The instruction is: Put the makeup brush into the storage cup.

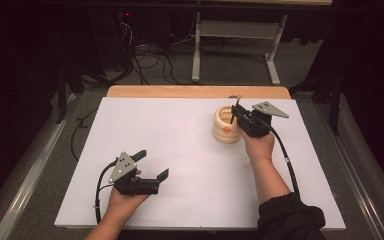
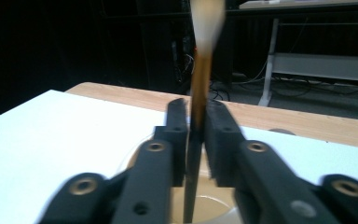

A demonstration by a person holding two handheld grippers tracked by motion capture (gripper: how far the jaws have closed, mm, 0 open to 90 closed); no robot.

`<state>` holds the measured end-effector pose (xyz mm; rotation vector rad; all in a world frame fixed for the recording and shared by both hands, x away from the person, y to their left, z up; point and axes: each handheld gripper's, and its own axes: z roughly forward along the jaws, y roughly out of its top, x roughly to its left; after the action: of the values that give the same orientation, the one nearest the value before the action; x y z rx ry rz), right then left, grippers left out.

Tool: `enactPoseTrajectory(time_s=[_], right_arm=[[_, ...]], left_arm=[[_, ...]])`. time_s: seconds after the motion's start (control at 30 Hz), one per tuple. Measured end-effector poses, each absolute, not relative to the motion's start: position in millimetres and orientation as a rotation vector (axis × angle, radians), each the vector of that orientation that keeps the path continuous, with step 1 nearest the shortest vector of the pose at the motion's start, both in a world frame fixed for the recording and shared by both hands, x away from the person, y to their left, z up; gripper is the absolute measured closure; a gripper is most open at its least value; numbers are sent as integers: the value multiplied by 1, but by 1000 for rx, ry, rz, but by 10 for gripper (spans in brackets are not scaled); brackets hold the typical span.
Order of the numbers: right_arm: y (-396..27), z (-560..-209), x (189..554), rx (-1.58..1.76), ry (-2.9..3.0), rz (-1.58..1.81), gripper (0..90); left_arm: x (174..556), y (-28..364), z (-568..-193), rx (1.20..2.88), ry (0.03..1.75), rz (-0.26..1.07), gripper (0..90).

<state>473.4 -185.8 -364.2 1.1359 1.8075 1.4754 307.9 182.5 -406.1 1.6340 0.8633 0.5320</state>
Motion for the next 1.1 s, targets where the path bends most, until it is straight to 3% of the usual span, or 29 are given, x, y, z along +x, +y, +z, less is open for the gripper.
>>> enactPoseTrajectory(time_s=[0.07,0.23,0.43,1.1], right_arm=[[-186,-364,474,1148,1797,1485,534],[-187,-365,474,1190,1769,1471,205],[-187,-366,474,1190,1813,1437,10],[-188,-364,471,1176,1827,1420,10]], left_arm=[[308,182,-406,1633,863,531,14],[308,182,-406,1635,863,531,16],[308,182,-406,1641,861,530,15],[308,183,-406,1638,867,530,15]])
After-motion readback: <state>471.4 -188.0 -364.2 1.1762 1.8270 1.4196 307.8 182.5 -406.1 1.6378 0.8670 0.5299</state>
